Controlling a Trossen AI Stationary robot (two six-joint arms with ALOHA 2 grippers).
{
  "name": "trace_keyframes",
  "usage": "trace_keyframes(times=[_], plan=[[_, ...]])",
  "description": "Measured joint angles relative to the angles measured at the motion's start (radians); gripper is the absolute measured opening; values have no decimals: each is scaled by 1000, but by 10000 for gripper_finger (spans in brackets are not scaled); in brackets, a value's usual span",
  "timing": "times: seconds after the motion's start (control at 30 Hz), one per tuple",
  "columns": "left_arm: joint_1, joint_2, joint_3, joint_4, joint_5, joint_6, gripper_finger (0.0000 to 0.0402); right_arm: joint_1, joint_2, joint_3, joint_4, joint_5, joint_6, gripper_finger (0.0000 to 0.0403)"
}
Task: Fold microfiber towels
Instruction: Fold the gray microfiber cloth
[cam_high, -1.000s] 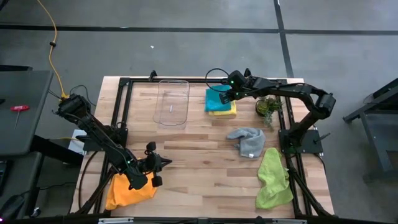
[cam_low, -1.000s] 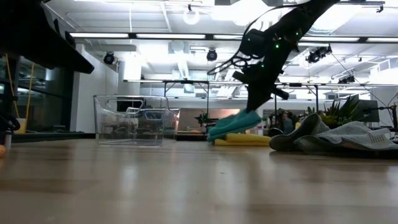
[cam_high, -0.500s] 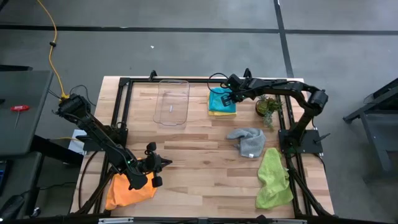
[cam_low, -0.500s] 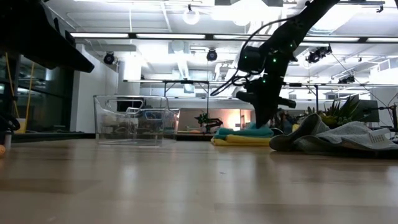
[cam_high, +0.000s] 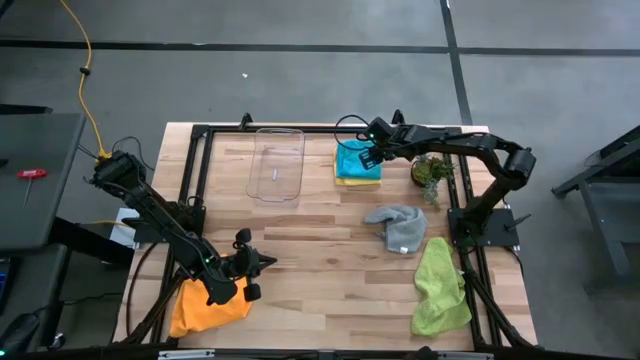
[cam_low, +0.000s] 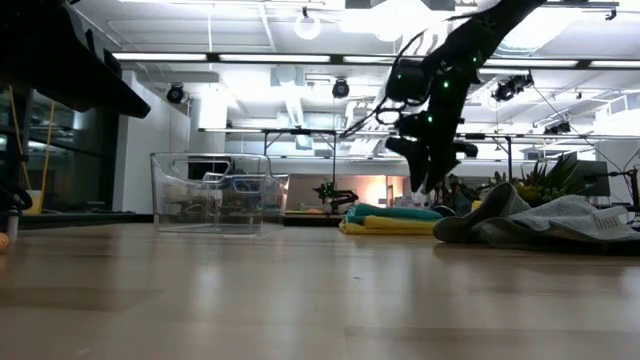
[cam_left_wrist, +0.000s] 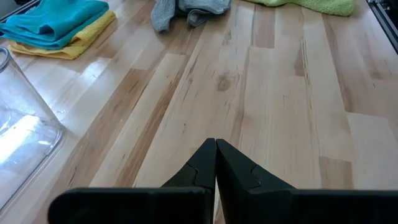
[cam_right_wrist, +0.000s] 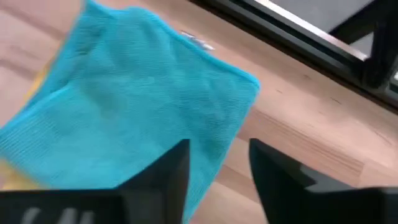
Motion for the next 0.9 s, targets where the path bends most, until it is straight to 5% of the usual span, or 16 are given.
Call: trace_keyframes(times=[0.3, 0.43, 0.6, 0.77, 0.9], plan=[[-23, 0, 0, -3, 3, -1, 0, 213, -154, -68, 35, 86, -84, 241], [-61, 0, 0, 15, -53, 0, 0, 376, -291, -259, 325, 80, -50, 243], [-72, 0, 0, 82, -101, 81, 0, 598, -411, -516, 893, 46, -74, 243], [101, -9, 0, 245, 226, 338, 0, 761, -418, -629, 1355, 38, -244, 243], [289, -9, 0, 411, 455, 493, 0, 835, -416, -620, 1403, 41, -332, 243]])
